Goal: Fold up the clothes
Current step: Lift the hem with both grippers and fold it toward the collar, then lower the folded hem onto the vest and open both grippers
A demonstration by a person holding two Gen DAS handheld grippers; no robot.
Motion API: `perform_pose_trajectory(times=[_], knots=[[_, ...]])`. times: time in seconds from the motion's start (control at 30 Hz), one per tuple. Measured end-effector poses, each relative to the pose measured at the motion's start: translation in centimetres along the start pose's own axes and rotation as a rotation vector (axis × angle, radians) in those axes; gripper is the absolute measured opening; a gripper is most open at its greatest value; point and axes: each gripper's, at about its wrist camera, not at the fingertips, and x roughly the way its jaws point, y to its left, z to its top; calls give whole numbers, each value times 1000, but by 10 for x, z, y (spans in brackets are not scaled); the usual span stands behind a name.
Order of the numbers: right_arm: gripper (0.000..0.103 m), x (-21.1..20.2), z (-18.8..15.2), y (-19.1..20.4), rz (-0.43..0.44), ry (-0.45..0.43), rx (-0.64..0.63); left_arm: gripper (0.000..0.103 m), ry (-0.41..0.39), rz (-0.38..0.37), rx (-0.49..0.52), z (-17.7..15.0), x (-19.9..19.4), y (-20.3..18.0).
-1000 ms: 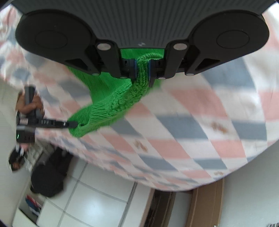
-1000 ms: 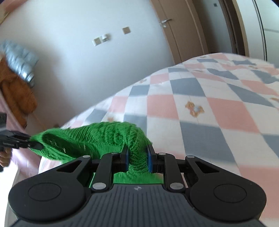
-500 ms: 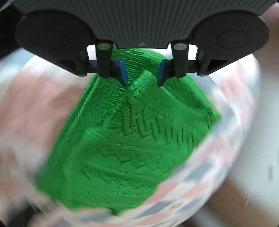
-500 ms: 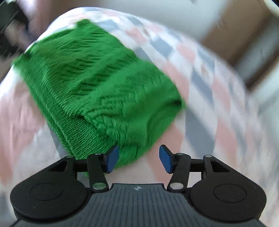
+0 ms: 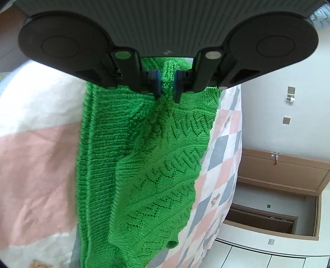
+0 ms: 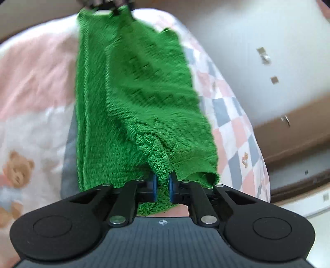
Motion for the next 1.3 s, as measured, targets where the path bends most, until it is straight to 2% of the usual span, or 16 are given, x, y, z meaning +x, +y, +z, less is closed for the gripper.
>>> perform_pose_trajectory(times=[0.13,0.27,0.37,0.4,0.43,0.47,0.6,0.67,0.73,0.8,0.87,0.93,1.03,1.13,1.2,1.3], knots=[[10,-7,-1,7,39,22,44,10,14,-27,29,-5,-15,-8],[12,4,-6,28,70,62,29,11,79,-34,104,-10,7,-38],[22,10,-4,27,104,83,34,9,81,-27,134,-13,10,-45],[28,8,-4,22,118,88,50,13,85,-53,98,-13,7,-38],[40,5,-5,15,136,94,80,15,93,-94,37,-14,2,-26],[43,0,-6,6,158,104,134,18,109,-140,-36,-15,-3,-11],[43,-22,-12,-53,267,86,553,18,130,-289,-390,-23,-21,59],[43,-22,-9,-76,294,34,756,18,87,-316,-572,-16,-21,84],[45,-6,1,-80,306,-7,867,18,39,-341,-695,-2,-11,93],[44,15,12,-73,305,-13,901,18,12,-362,-721,15,8,90],[43,31,16,-57,293,32,840,18,30,-386,-655,23,27,73],[42,34,6,-43,295,74,765,18,77,-391,-567,14,38,48],[41,29,-13,-40,330,114,739,17,87,-403,-552,-7,28,41],[39,25,-18,-78,350,135,865,18,94,-408,-646,-13,27,78],[41,29,-14,-112,285,60,932,18,66,-386,-756,-16,35,111],[46,62,-1,-152,202,-13,1011,18,23,-328,-890,-19,70,157]])
